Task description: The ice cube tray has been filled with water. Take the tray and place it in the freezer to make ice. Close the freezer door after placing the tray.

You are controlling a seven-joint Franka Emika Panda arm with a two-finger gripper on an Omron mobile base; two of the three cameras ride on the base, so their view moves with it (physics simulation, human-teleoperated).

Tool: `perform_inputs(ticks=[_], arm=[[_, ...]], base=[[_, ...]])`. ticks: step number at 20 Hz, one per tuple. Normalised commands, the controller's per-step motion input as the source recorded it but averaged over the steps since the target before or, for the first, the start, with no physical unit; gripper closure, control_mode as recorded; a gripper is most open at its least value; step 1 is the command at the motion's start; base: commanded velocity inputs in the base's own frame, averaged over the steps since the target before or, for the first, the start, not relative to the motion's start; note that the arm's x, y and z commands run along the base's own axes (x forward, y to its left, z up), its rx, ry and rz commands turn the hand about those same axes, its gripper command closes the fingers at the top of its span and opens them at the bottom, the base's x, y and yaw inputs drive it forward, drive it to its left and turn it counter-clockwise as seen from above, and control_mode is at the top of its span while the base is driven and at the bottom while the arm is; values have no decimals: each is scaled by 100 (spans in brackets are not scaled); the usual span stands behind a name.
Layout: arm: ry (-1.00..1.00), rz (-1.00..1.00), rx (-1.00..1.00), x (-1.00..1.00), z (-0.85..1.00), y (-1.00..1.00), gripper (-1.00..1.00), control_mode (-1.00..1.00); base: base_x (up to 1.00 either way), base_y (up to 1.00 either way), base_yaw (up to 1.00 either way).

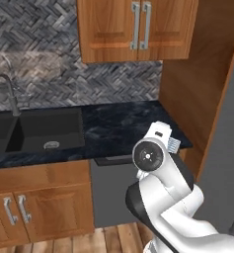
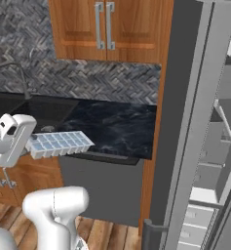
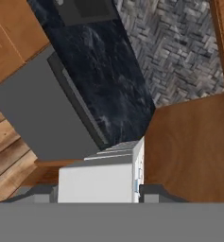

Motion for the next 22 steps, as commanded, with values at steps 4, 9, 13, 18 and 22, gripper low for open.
perform_inputs(ticks=[4,9,13,18,22], arm=[[0,0,0,0,0,0,100,100],[0,0,0,0,0,0,100,100],[0,0,0,0,0,0,100,100],[0,0,0,0,0,0,100,100],[0,0,0,0,0,0,100,100]], base=[[-86,0,0],[-51,-11,0],[-15,-49,0],[-17,-60,0],[-78,-20,1]])
